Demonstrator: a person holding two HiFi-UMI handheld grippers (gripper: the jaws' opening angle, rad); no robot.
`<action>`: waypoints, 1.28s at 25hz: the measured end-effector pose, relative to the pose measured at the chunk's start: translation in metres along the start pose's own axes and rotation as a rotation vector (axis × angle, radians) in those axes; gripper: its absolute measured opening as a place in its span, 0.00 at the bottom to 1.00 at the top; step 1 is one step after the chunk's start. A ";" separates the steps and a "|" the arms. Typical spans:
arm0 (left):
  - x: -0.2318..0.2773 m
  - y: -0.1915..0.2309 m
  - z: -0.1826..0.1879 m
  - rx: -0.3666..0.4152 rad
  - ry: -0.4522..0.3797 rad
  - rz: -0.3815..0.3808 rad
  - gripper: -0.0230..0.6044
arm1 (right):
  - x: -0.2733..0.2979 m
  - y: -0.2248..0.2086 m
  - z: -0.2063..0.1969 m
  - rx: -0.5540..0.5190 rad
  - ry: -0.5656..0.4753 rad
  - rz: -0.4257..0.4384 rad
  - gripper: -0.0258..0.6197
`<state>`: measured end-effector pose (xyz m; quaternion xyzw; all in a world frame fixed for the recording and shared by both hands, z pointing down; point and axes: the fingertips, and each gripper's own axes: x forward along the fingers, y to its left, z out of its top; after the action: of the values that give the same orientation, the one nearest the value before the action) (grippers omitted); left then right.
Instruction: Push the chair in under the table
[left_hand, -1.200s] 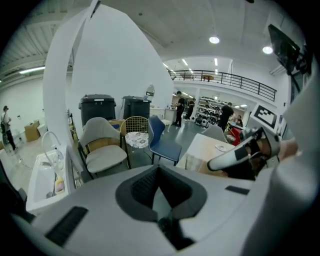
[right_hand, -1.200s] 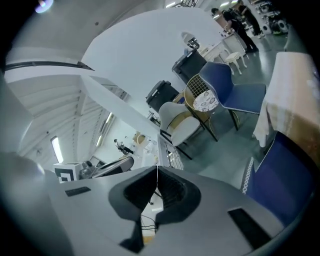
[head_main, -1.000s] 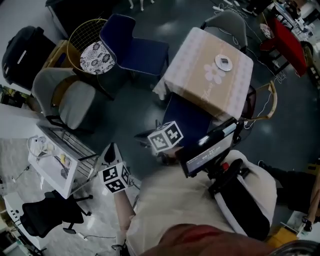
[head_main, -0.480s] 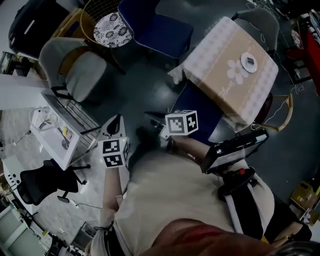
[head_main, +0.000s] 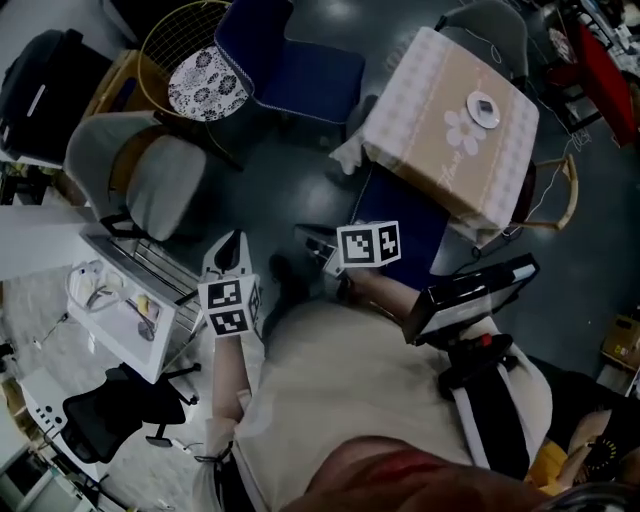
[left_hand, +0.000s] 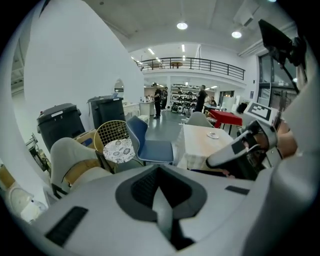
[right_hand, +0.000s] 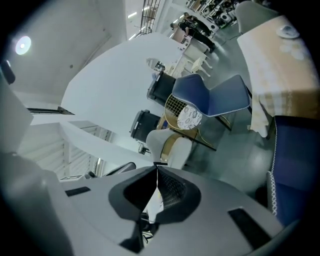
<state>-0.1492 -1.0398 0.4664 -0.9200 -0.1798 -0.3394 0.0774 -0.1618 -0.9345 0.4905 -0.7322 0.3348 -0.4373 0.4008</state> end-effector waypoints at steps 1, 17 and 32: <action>0.000 0.011 0.001 -0.003 -0.009 -0.004 0.05 | 0.008 0.004 -0.001 0.001 0.000 -0.007 0.06; 0.011 0.114 0.016 -0.004 -0.073 -0.100 0.05 | 0.084 0.049 0.026 -0.058 -0.092 -0.099 0.06; 0.046 0.106 0.046 0.111 -0.071 -0.245 0.05 | 0.073 0.036 0.044 0.022 -0.254 -0.167 0.06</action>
<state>-0.0487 -1.1125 0.4600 -0.8969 -0.3119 -0.3031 0.0800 -0.0982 -0.9995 0.4726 -0.8024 0.2145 -0.3768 0.4101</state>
